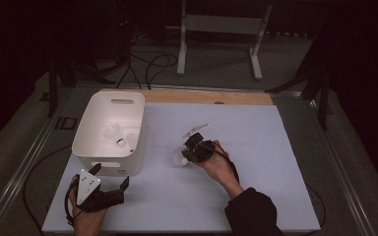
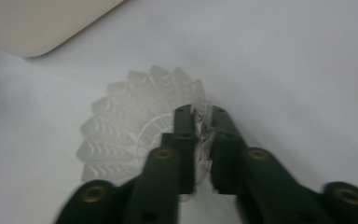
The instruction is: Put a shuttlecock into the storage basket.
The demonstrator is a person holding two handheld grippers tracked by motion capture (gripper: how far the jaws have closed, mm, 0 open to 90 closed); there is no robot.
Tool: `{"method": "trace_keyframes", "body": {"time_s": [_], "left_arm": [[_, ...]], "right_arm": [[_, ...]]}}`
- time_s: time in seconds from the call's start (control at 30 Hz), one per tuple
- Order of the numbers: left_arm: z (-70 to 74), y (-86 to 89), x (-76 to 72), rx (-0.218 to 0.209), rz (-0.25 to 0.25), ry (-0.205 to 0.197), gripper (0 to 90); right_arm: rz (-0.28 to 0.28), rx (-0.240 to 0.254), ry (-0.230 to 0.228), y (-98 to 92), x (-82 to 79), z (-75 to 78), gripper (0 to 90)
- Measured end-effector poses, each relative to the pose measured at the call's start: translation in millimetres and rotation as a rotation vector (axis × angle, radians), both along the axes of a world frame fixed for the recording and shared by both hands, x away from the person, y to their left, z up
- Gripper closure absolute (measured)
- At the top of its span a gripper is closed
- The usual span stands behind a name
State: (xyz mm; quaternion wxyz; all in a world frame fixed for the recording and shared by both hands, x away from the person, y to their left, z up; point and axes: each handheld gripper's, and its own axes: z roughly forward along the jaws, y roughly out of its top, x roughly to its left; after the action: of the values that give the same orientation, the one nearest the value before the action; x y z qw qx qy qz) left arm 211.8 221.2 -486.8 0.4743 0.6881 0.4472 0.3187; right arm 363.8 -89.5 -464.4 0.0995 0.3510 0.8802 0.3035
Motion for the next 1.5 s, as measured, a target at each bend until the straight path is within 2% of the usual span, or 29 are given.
{"method": "trace_keyframes", "body": {"time_s": [0.1,0.77,1.5], "left_arm": [[0.0,-0.1,0.0,0.002,-0.001,-0.001,0.0],[0.1,-0.1,0.0,-0.001,-0.001,-0.002,0.0],[-0.1,-0.3,0.2,-0.001,-0.002,0.0,0.0]], "right_arm": [[-0.005,0.005,-0.001,-1.1,-0.1,0.7,89.0],[-0.049,0.043,-0.043,-3.5,-0.1,10.8,89.2],[-0.067,0.093,-0.09,-0.6,1.3,33.9,89.2]]}}
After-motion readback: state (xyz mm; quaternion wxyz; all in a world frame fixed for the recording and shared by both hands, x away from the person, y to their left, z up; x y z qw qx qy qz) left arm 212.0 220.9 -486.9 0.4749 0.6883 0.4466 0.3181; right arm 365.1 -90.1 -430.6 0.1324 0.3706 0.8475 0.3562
